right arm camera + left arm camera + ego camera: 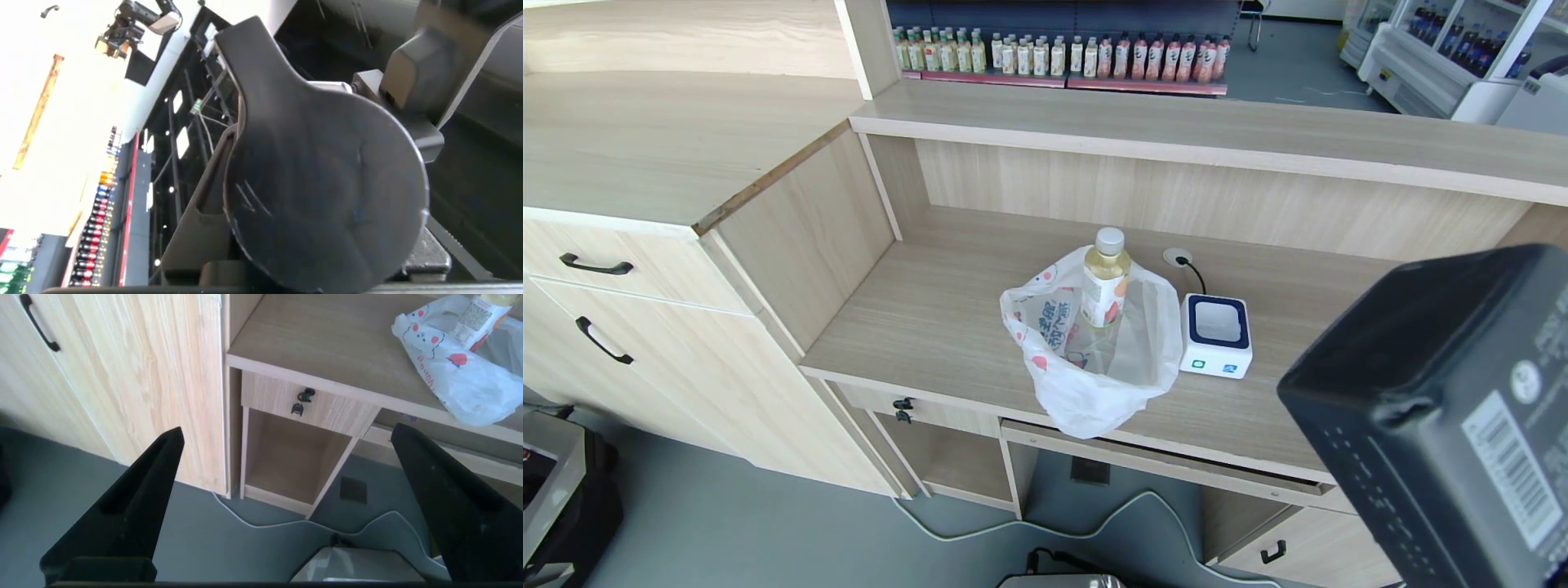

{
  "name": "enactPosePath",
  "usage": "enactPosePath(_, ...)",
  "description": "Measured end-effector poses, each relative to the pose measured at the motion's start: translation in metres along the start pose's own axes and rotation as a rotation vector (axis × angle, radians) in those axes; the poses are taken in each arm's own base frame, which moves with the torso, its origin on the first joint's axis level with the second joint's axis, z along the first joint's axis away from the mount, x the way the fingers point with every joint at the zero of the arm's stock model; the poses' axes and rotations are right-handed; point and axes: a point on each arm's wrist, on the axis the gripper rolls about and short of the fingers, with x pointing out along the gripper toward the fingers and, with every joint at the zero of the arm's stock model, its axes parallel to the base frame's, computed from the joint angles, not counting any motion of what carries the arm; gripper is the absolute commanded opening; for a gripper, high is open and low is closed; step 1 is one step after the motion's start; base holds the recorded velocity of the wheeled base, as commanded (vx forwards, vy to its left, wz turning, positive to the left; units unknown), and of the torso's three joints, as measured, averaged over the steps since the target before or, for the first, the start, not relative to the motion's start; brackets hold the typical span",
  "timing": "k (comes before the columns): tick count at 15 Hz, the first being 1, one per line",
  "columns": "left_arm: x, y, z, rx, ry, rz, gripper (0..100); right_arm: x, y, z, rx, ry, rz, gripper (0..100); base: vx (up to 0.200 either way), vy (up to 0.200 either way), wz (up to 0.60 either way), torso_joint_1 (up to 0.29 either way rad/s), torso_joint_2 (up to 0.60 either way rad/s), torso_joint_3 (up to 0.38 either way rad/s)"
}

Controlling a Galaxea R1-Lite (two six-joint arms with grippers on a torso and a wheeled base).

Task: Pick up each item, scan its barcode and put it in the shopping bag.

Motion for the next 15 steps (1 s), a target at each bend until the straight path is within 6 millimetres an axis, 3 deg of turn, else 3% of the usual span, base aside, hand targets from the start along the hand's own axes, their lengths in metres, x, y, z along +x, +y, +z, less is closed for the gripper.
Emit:
enactPosePath(8,0.000,0.000,0.000,0.000,0.000,0.000,100,-0.003,-0.004,-0.002,-0.011,0.020,0.010,0,0.000,0.000,0.00,0.000,0.00,0.000)
enactPosePath(10,0.000,0.000,0.000,0.000,0.000,0.000,100,-0.005,0.004,-0.012,0.085,0.124,0.111,0,0.000,0.000,0.00,0.000,0.00,0.000)
enactPosePath(13,0.000,0.000,0.000,0.000,0.000,0.000,100,-0.034,0.028,-0.034,0.541,0.605,0.366,0,0.000,0.000,0.00,0.000,0.00,0.000)
enactPosePath(15,0.000,0.000,0.000,0.000,0.000,0.001,100,-0.070,0.041,-0.037,0.936,1.153,0.422,0,0.000,0.000,0.00,0.000,0.00,0.000)
